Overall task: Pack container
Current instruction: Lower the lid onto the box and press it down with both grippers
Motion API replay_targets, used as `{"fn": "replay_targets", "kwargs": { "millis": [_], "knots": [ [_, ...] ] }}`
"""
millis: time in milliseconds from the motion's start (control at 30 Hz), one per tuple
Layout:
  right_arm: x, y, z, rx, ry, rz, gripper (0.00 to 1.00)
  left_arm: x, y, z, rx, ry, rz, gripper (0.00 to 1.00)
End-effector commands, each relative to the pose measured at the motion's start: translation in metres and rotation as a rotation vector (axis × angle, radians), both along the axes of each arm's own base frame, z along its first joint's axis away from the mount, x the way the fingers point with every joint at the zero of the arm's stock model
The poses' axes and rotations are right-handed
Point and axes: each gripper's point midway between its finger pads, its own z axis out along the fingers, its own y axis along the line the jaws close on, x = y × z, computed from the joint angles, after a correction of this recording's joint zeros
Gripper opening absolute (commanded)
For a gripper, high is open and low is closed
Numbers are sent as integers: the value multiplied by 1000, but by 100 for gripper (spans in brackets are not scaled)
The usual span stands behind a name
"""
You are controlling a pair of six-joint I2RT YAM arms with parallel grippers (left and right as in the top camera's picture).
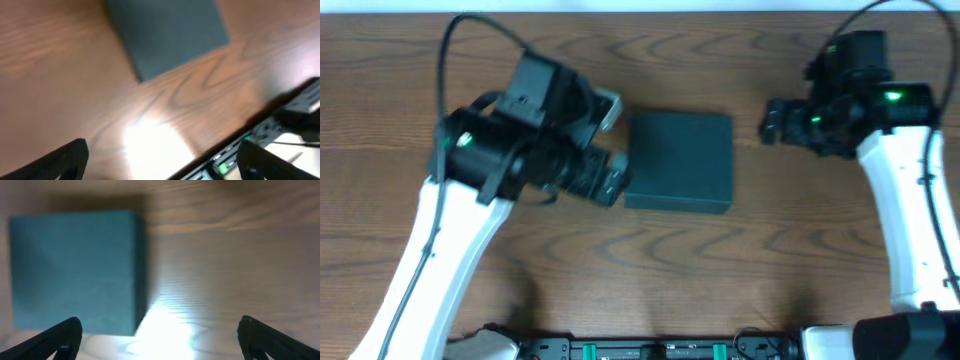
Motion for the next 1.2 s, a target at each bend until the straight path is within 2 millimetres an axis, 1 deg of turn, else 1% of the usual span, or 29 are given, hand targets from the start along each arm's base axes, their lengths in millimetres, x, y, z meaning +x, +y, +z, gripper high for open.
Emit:
{"fn": "replay_targets", "kwargs": {
  "millis": [0, 67, 133, 200, 233, 300, 400, 467, 600, 700, 767, 1000, 1167],
  "knots": [
    [-6, 34, -9, 10, 1, 109, 99, -9, 30, -9, 132, -29, 66, 95],
    [-6, 52, -15, 11, -14, 159, 99, -16, 35, -26, 140, 0, 91, 95],
    [-6, 66, -21, 13, -23, 197, 99, -18, 36, -47, 140, 32, 127, 95],
    [-7, 78, -29, 15, -23, 228, 99, -16, 35, -72, 139, 56, 157, 95],
    [-9, 82, -32, 14, -19, 231, 99, -13, 33, -83, 136, 61, 170, 95],
    [-10, 81, -38, -12, -6, 221, 99, -2, 27, -108, 122, 65, 201, 96],
    [-10, 73, -41, -56, 0, 201, 99, 12, 19, -133, 111, 78, 235, 95],
    [-10, 68, -42, -75, 4, 179, 99, 20, 13, -145, 113, 97, 250, 95],
    [-10, 65, -42, -76, 6, 170, 99, 35, -2, -169, 118, 121, 247, 96],
    [-9, 62, -42, -76, 7, 161, 99, 39, -14, -185, 122, 142, 239, 95],
    [-9, 61, -42, -76, 7, 159, 99, 41, -18, -193, 124, 153, 246, 96],
    [-8, 62, -42, -76, 5, 159, 99, 53, -20, -206, 135, 147, 277, 95],
    [-8, 62, -42, -76, 5, 159, 99, 57, -21, -211, 136, 142, 286, 95]
  ]
}}
